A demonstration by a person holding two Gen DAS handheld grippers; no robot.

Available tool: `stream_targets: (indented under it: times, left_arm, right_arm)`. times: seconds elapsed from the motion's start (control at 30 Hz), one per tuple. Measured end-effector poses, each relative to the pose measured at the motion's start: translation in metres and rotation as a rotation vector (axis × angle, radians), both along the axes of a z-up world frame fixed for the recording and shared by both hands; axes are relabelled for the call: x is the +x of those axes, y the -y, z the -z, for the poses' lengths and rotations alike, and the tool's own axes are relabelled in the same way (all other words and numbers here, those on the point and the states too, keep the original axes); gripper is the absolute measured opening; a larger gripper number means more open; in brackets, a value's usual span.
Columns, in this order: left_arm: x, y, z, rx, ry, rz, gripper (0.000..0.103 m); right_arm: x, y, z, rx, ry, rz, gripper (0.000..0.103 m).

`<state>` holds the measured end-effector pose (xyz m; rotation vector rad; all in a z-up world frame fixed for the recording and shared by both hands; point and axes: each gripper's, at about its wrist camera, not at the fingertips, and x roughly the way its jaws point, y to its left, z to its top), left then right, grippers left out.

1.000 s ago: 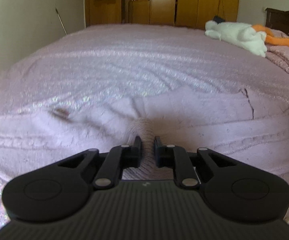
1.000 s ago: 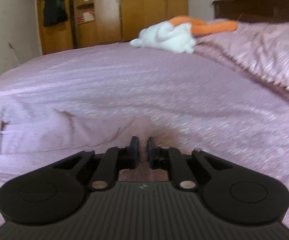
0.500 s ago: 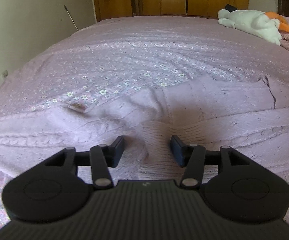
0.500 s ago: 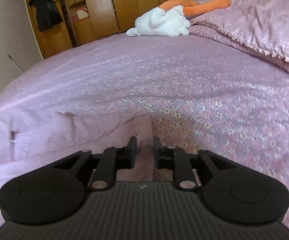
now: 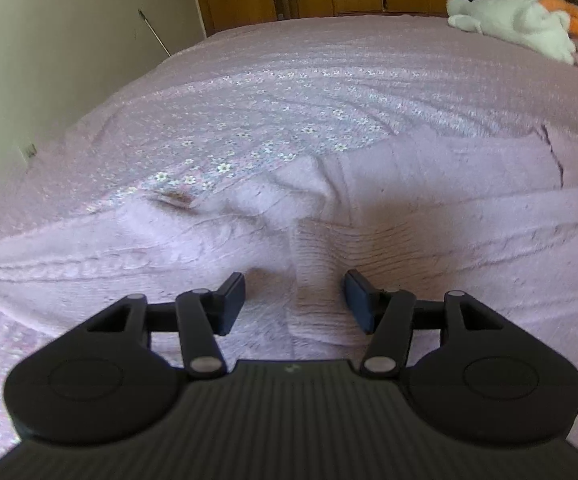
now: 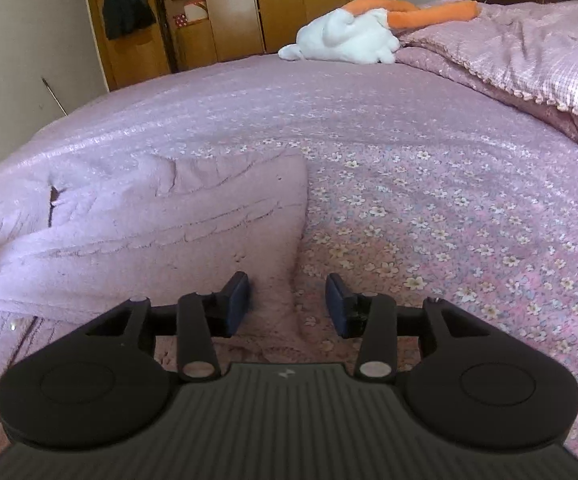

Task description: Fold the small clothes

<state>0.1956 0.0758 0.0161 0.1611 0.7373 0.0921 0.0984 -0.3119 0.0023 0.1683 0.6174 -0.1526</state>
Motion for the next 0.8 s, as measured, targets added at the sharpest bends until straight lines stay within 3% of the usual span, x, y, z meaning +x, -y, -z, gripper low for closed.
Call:
stream_targets:
  times: [0.13, 0.27, 0.43, 0.53, 0.8]
  left_arm:
    - [-0.008, -0.005, -0.011, -0.010, 0.023, -0.040, 0.058]
    - [-0.021, -0.012, -0.023, 0.031, 0.052, -0.054, 0.058]
    - [-0.034, -0.032, -0.041, 0.003, 0.053, -0.072, 0.058]
    - [-0.041, -0.048, -0.055, -0.015, 0.056, -0.104, 0.058]
    - [-0.061, -0.108, -0.090, -0.001, 0.094, -0.205, 0.058]
  right_arm:
    - [-0.007, 0.004, -0.004, 0.028, -0.003, 0.014, 0.050]
    - [-0.023, 0.003, -0.017, 0.068, 0.019, 0.013, 0.054]
    - [-0.048, -0.006, -0.037, 0.117, 0.034, -0.021, 0.062]
    - [-0.064, -0.016, -0.046, 0.134, 0.044, -0.047, 0.069]
    - [-0.095, -0.041, -0.041, 0.159, 0.028, -0.069, 0.074]
